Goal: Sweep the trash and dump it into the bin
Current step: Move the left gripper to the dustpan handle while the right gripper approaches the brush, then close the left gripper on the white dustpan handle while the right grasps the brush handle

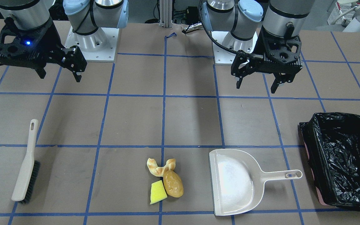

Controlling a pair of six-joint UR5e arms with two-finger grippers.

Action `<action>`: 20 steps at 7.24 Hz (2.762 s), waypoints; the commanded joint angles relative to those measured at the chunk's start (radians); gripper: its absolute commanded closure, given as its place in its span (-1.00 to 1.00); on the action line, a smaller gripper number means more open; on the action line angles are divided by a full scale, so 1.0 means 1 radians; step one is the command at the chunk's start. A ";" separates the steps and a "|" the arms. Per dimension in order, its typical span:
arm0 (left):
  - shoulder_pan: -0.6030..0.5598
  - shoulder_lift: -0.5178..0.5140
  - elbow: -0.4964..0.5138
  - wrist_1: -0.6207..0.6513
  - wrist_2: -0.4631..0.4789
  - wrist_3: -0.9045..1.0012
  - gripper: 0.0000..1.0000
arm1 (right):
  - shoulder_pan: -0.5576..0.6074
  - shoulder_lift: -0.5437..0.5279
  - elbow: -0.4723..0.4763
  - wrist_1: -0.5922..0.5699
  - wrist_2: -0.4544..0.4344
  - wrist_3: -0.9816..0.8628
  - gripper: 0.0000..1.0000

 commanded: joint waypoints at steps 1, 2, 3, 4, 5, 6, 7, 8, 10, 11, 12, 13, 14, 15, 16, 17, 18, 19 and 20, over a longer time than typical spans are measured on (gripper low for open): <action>0.000 0.000 0.000 0.001 0.001 0.000 -1.00 | -0.002 -0.002 -0.001 -0.005 -0.012 0.006 -1.00; 0.000 0.000 0.000 0.001 -0.001 0.000 -1.00 | -0.002 -0.010 -0.001 -0.006 -0.009 0.009 -1.00; 0.000 0.000 0.000 0.001 -0.001 0.000 -1.00 | -0.002 -0.011 -0.001 0.000 -0.009 0.005 -1.00; 0.000 0.000 -0.002 -0.001 -0.002 0.000 -1.00 | -0.002 -0.010 -0.001 -0.005 -0.001 0.000 -1.00; 0.000 0.000 -0.003 -0.001 -0.010 0.000 -1.00 | -0.005 -0.002 -0.001 -0.006 0.002 -0.002 -1.00; -0.001 -0.005 -0.009 -0.010 -0.007 -0.001 -1.00 | -0.009 -0.002 0.000 -0.009 -0.012 -0.005 -1.00; -0.001 0.004 -0.040 -0.010 0.002 -0.001 -1.00 | -0.017 0.002 0.003 -0.011 -0.012 -0.008 -1.00; 0.000 0.009 -0.061 -0.011 -0.001 0.000 -1.00 | -0.049 0.001 0.023 -0.017 -0.013 -0.028 -1.00; 0.023 0.009 -0.048 -0.014 -0.036 -0.024 -1.00 | -0.157 0.001 0.077 -0.047 -0.006 -0.109 -1.00; 0.056 -0.001 -0.035 -0.022 -0.057 -0.015 -0.96 | -0.193 0.004 0.104 -0.107 -0.006 -0.188 -1.00; 0.115 -0.033 -0.010 -0.024 -0.070 0.109 -0.90 | -0.213 0.030 0.140 -0.173 -0.009 -0.281 -1.00; 0.167 -0.061 0.010 -0.025 -0.081 0.354 -0.95 | -0.228 0.051 0.158 -0.217 -0.010 -0.305 -1.00; 0.199 -0.099 0.017 -0.013 -0.075 0.608 -0.96 | -0.250 0.068 0.171 -0.219 -0.010 -0.342 -1.00; 0.210 -0.148 0.018 0.014 -0.070 0.831 -0.96 | -0.285 0.094 0.183 -0.219 -0.004 -0.401 -1.00; 0.224 -0.194 0.020 0.088 -0.068 1.015 -0.96 | -0.319 0.119 0.209 -0.250 -0.001 -0.422 -0.98; 0.244 -0.251 0.038 0.094 -0.070 1.151 -0.96 | -0.328 0.134 0.236 -0.314 -0.004 -0.484 -0.98; 0.245 -0.308 0.073 0.102 -0.067 1.254 -0.98 | -0.328 0.163 0.247 -0.342 -0.009 -0.502 -0.99; 0.246 -0.360 0.107 0.104 -0.058 1.407 -0.99 | -0.328 0.194 0.249 -0.344 -0.010 -0.523 -0.99; 0.246 -0.423 0.127 0.155 -0.046 1.509 -0.99 | -0.330 0.217 0.250 -0.353 -0.012 -0.555 -0.99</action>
